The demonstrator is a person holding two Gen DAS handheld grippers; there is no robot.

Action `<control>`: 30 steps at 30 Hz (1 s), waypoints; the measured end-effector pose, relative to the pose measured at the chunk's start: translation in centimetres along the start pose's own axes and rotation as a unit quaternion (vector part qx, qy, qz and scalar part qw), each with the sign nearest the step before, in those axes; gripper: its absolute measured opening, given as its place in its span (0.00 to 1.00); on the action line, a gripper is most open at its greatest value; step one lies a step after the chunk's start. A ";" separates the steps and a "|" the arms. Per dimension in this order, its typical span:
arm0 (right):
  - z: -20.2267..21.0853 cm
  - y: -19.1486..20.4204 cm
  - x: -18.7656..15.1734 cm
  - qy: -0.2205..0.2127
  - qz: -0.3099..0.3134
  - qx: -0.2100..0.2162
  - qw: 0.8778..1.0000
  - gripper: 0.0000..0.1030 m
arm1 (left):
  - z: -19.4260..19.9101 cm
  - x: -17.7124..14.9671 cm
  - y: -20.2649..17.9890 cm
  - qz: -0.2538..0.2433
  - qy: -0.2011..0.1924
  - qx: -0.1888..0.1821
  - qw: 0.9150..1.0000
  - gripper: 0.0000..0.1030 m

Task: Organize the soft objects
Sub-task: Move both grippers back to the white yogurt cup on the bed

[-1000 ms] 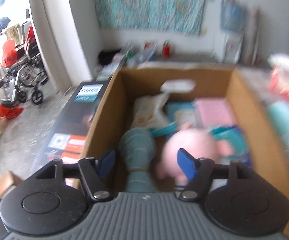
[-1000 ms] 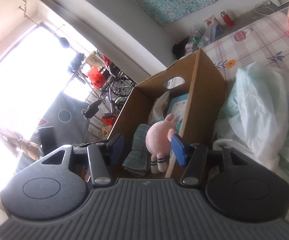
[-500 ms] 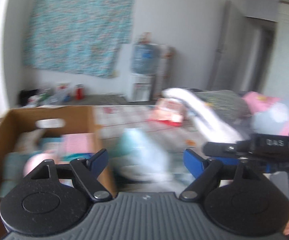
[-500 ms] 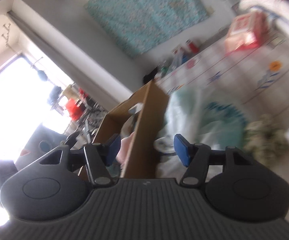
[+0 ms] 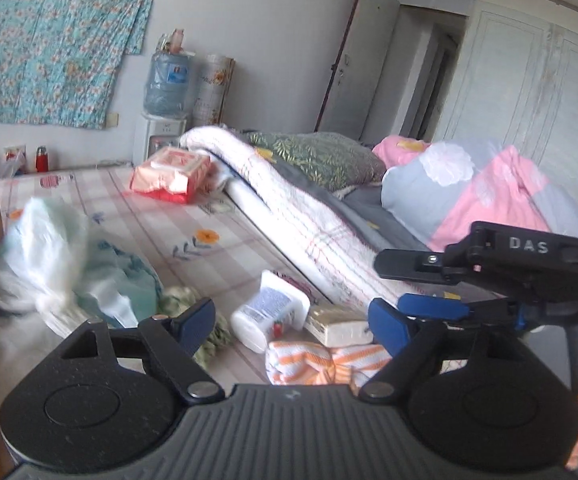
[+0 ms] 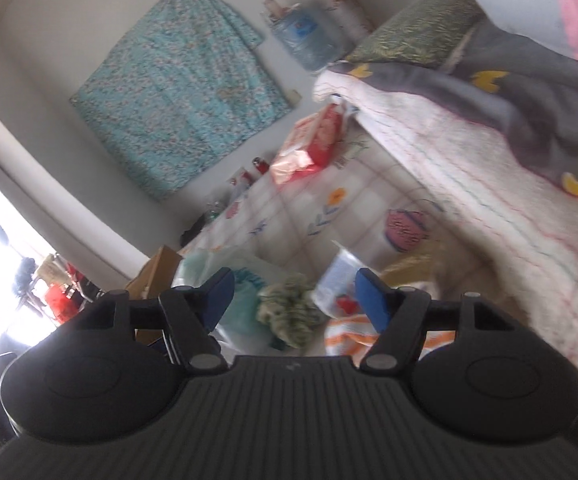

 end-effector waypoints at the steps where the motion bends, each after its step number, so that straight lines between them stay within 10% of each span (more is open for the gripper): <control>1: 0.0 -0.6 -0.2 0.002 -0.003 -0.004 1.000 0.65 | -0.5 -0.4 0.1 0.007 0.003 0.001 1.000 0.80; 21: -13.4 -1.7 4.1 0.137 0.043 0.029 0.989 0.52 | -6.5 -1.2 2.5 0.030 0.049 0.045 0.997 0.18; 30: -15.3 -0.3 3.2 0.183 0.076 0.036 0.979 0.48 | -8.0 -2.1 3.3 0.072 0.071 0.031 0.994 0.16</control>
Point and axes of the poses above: each gripper's, at about its wrist camera, not at the fingertips, and z roughly against the way its jaws point, y to its left, x to its top, the point moved 6 cm from there along -z, roughly the way its jaws point, and after that the axes turned 11 degrees about z, right-handed, at the moved point
